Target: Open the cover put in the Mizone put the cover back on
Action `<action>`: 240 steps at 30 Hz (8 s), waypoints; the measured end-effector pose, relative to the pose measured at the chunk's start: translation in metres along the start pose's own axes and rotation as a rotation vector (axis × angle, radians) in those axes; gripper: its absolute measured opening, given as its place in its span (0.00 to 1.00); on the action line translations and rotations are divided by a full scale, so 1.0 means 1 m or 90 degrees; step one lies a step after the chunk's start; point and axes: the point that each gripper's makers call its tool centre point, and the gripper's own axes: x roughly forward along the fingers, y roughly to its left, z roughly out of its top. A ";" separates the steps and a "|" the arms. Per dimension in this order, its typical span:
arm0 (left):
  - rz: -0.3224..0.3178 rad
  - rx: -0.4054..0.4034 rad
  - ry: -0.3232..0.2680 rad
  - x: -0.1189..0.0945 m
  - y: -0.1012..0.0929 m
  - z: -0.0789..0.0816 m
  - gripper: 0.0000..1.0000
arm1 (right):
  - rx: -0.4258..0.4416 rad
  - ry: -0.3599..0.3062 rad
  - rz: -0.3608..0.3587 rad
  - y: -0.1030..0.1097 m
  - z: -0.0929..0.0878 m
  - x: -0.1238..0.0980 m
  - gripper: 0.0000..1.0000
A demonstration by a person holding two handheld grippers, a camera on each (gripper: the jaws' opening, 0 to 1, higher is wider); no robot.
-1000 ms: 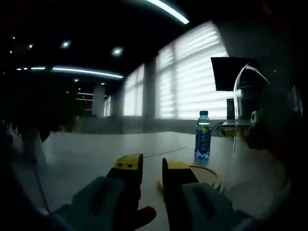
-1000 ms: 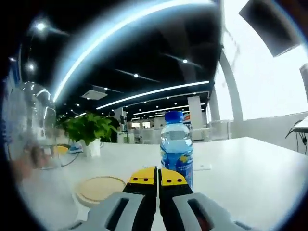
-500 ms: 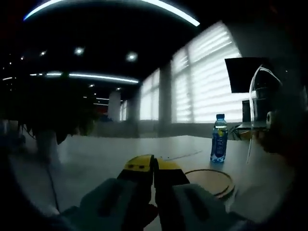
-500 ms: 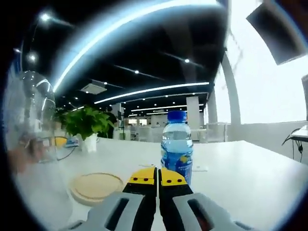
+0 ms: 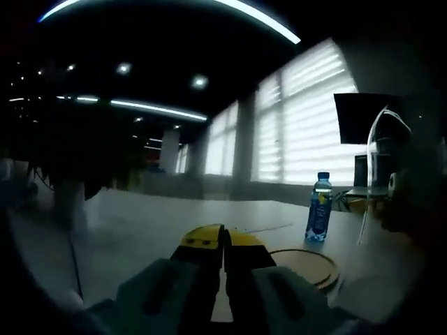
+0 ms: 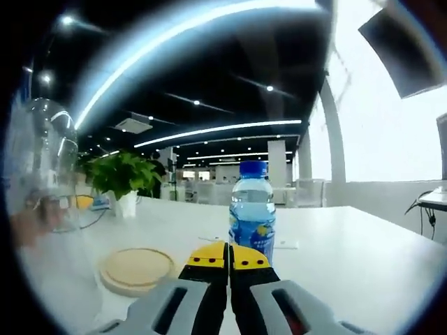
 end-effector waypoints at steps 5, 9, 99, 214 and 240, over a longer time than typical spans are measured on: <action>-0.022 -0.018 0.028 0.003 -0.007 -0.010 0.00 | -0.008 -0.014 0.015 0.004 0.000 0.002 0.00; -0.036 -0.008 0.058 0.006 -0.012 -0.019 0.10 | -0.008 -0.019 0.014 0.002 -0.001 0.003 0.01; -0.177 -0.014 0.077 0.003 -0.058 -0.026 0.19 | 0.010 0.031 -0.081 -0.040 0.066 0.127 0.25; -0.170 0.011 0.116 0.004 -0.050 -0.041 0.17 | -0.030 0.009 0.096 0.075 0.100 0.119 0.22; -0.184 0.011 0.115 0.002 -0.058 -0.040 0.17 | 0.011 0.024 0.310 0.194 0.096 0.120 0.22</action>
